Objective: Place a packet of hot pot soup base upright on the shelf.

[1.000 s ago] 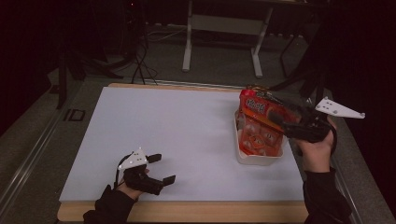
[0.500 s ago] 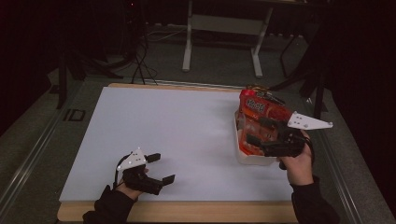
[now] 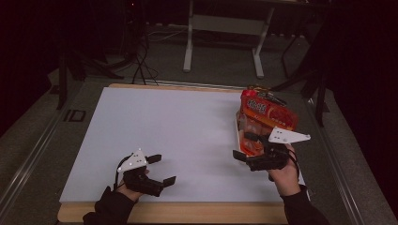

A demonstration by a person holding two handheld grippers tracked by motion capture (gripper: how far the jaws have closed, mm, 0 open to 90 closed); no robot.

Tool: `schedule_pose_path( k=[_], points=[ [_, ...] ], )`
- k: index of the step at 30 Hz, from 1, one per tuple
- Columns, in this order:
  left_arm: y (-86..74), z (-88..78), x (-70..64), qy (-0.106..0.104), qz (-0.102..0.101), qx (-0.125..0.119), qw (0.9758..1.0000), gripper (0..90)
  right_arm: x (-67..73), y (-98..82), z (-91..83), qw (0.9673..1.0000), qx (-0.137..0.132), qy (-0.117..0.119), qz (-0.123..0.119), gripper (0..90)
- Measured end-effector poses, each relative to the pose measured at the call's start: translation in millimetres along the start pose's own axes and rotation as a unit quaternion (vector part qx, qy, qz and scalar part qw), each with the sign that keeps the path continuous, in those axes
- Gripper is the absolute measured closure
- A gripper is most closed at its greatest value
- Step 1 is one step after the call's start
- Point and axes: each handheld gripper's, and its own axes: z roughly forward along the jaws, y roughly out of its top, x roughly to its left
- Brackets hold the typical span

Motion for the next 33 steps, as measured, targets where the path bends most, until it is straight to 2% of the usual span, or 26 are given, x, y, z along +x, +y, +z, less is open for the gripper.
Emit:
schedule_pose_path(
  k=[6,11,17,20,24,27,33],
  points=[
    [0.2,-0.8,-0.3,-0.001,0.003,0.0,1.0,0.0,5.0,-12.7,7.8,0.9998,0.02,0.003,-0.001,13.1],
    [0.0,-1.0,0.0,-0.001,0.001,-0.001,1.0,0.0,5.2,-23.3,9.4,0.9996,0.024,0.005,0.009,13.1],
    [0.0,-0.8,-1.0,-0.003,0.004,0.0,1.0,0.0,5.3,-37.5,11.8,0.9992,0.038,0.01,-0.001,13.1],
    [0.1,-1.3,-0.8,-0.004,0.003,-0.001,1.0,0.0,7.3,-39.7,10.7,0.9992,0.039,0.009,-0.007,13.1],
    [0.2,-2.1,-0.2,-0.006,0.003,-0.004,1.0,0.0,7.4,-43.4,7.8,0.999,0.036,0.022,-0.011,13.1],
    [0.4,-2.6,-0.9,-0.006,0.004,-0.005,1.0,0.0,7.4,-46.2,4.5,0.999,0.021,0.037,-0.012,13.2],
    [-0.3,-1.8,-1.5,-0.005,0.009,-0.007,0.9999,0.0,8.7,-53.7,2.4,0.9988,0.031,0.036,-0.016,13.2]
  ],
)
